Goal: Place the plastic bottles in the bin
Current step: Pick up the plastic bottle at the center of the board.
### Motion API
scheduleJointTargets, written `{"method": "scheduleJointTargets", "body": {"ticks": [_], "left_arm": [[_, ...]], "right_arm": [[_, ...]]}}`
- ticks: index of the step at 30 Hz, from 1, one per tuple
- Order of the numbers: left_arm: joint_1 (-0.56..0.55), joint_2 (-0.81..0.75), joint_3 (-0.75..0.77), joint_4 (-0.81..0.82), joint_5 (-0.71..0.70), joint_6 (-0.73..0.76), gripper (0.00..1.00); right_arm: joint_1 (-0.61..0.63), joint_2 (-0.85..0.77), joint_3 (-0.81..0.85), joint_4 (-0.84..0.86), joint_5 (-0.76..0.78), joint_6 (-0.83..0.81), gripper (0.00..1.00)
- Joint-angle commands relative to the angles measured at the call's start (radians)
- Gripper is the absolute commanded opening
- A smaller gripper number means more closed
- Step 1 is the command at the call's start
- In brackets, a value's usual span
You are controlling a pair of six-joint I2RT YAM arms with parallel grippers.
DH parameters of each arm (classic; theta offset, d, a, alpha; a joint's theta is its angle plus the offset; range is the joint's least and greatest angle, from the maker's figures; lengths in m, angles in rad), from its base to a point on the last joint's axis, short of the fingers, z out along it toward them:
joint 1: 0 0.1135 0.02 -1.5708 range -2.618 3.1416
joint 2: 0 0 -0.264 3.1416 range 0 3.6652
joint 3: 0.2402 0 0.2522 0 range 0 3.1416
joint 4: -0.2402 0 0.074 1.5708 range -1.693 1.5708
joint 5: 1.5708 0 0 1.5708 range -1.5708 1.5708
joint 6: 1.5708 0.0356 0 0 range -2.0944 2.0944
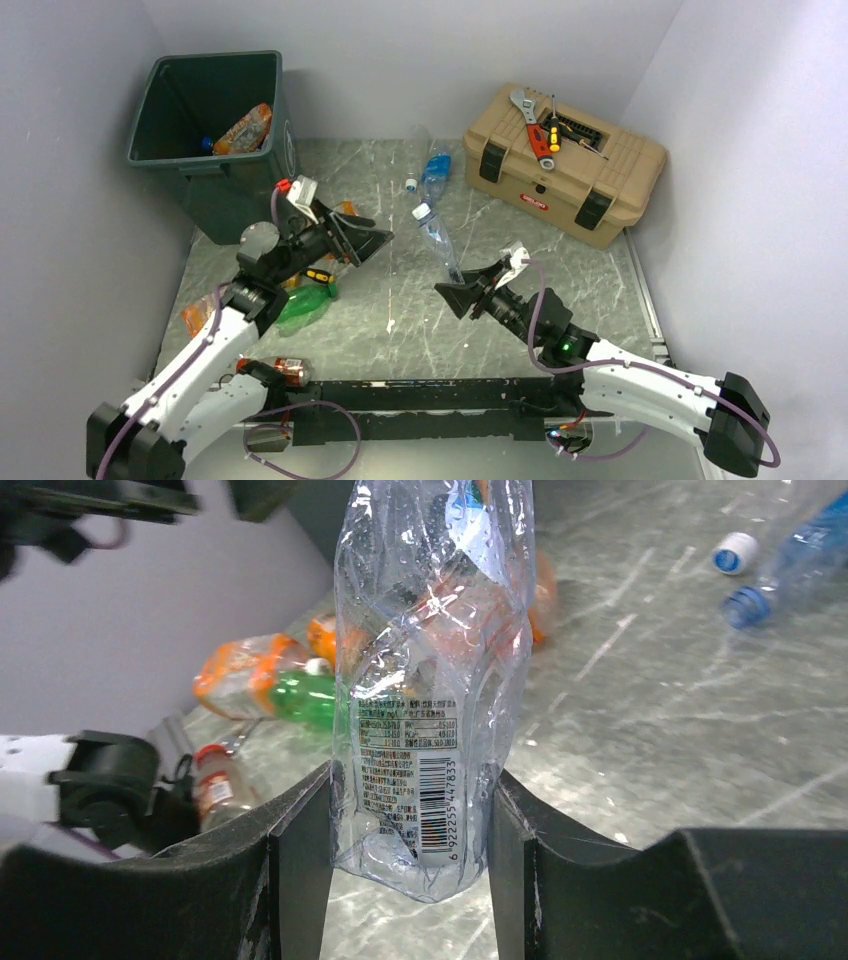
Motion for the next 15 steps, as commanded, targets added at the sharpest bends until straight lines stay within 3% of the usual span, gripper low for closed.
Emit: {"method": "scheduleJointTargets", "body": {"ticks": [1,6,15], "left_arm": [[0.000,0.133,0.040,0.331,0.157,-0.197,0.99],[-0.043,0.258,0.107,0.397,0.247,-0.225,0.99],[-0.138,0.290,0.136,0.396,0.209,-0.135,0.97]], "right_arm": [[0.009,-0.005,-0.009,0.182,-0.105,0.034,0.11],[0.012,0.031,-0.016,0.291,-0.147,0.069,0.11],[0.017,0.150,0.005,0.403,-0.200,0.113,0.10]]}}
